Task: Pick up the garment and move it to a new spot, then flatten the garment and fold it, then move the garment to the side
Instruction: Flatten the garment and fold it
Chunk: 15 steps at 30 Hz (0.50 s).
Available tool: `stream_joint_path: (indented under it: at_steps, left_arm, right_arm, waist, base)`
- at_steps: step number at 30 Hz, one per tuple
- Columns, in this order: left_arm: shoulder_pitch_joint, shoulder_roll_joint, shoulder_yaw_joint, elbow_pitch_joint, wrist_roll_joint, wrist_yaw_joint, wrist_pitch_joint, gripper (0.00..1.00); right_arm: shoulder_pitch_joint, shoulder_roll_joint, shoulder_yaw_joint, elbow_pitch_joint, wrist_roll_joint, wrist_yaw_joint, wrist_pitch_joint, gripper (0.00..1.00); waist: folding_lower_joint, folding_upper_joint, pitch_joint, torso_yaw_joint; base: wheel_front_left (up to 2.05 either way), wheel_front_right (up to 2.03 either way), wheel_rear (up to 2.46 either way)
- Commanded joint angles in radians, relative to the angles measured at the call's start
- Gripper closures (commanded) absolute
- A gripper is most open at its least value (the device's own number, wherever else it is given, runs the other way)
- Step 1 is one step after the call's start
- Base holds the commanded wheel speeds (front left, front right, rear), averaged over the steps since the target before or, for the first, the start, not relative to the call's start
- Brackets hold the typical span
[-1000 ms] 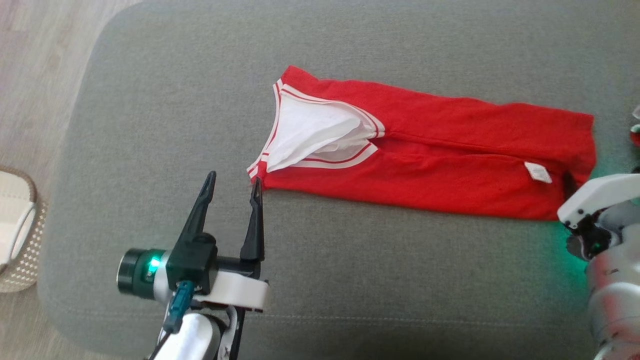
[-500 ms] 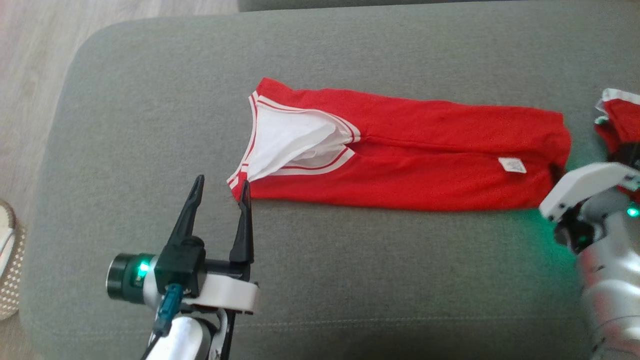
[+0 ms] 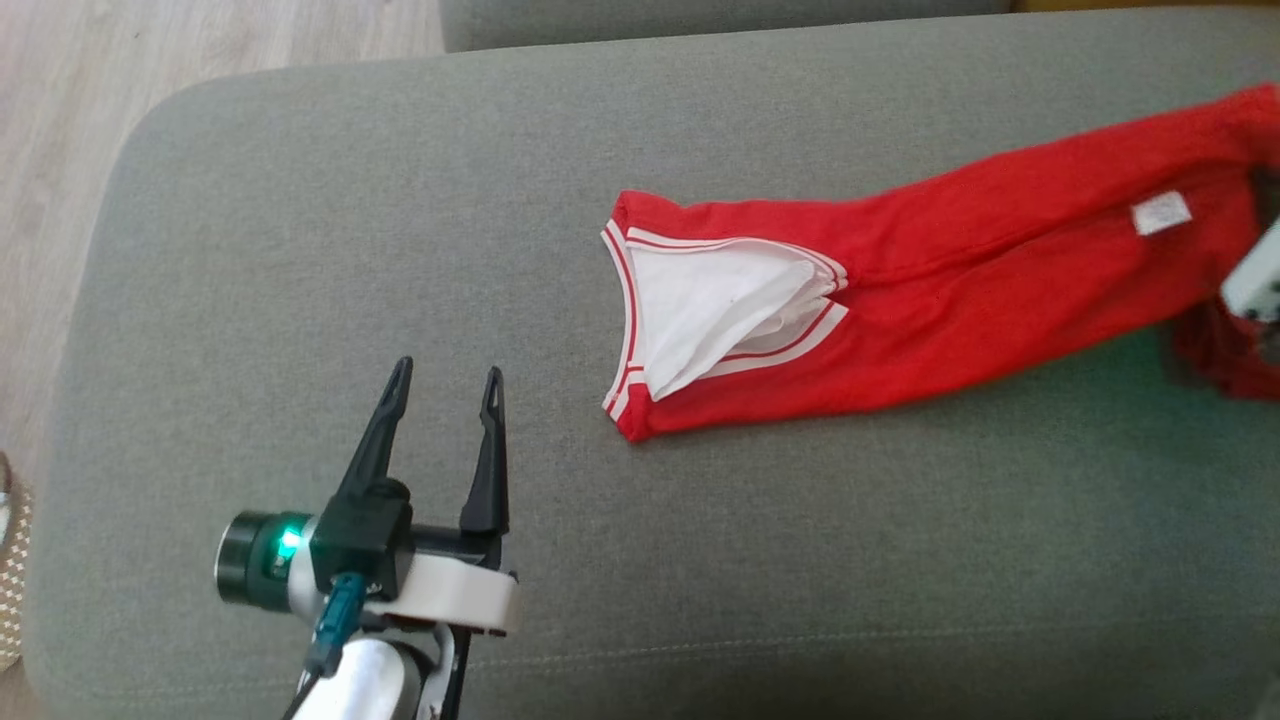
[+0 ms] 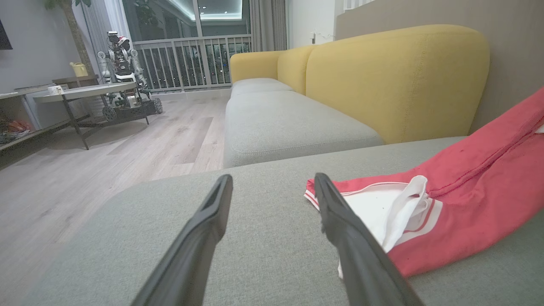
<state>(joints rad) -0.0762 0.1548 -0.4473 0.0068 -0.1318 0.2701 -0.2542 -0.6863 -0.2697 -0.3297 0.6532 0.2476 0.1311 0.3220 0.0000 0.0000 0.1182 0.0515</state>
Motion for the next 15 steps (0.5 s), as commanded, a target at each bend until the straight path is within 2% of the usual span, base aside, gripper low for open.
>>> stream_joint_path:
  at_steps: [1, 4, 9, 15]
  left_arm:
    - [-0.016, -0.004, 0.035, -0.021, 0.013, -0.008, -0.008, 0.0]
    - [-0.019, -0.009, 0.033, -0.016, 0.015, -0.013, -0.008, 0.0]
    - [-0.021, -0.021, 0.036, -0.013, 0.019, -0.019, -0.008, 0.0]
    - [-0.026, -0.036, 0.028, -0.003, 0.027, -0.034, -0.008, 0.0]
  right_arm:
    - [0.014, 0.029, 0.046, -0.096, 0.027, 0.0, 0.044, 1.0]
    - [0.037, 0.062, 0.076, -0.164, 0.048, 0.0, 0.086, 1.0]
    - [0.074, 0.171, 0.141, -0.293, 0.103, 0.0, 0.15, 1.0]
    - [0.073, 0.217, 0.227, -0.293, 0.151, 0.0, 0.149, 1.0]
  waist:
    - [0.0, 0.0, -0.003, 0.009]
    - [0.0, 0.0, -0.005, 0.019]
    - [0.0, 0.0, -0.008, 0.052]
    - [0.0, 0.0, -0.01, 0.115]
  base:
    - [0.0, 0.0, 0.0]
    - [0.0, 0.0, 0.0]
    - [0.0, 0.0, 0.0]
    - [0.0, 0.0, 0.0]
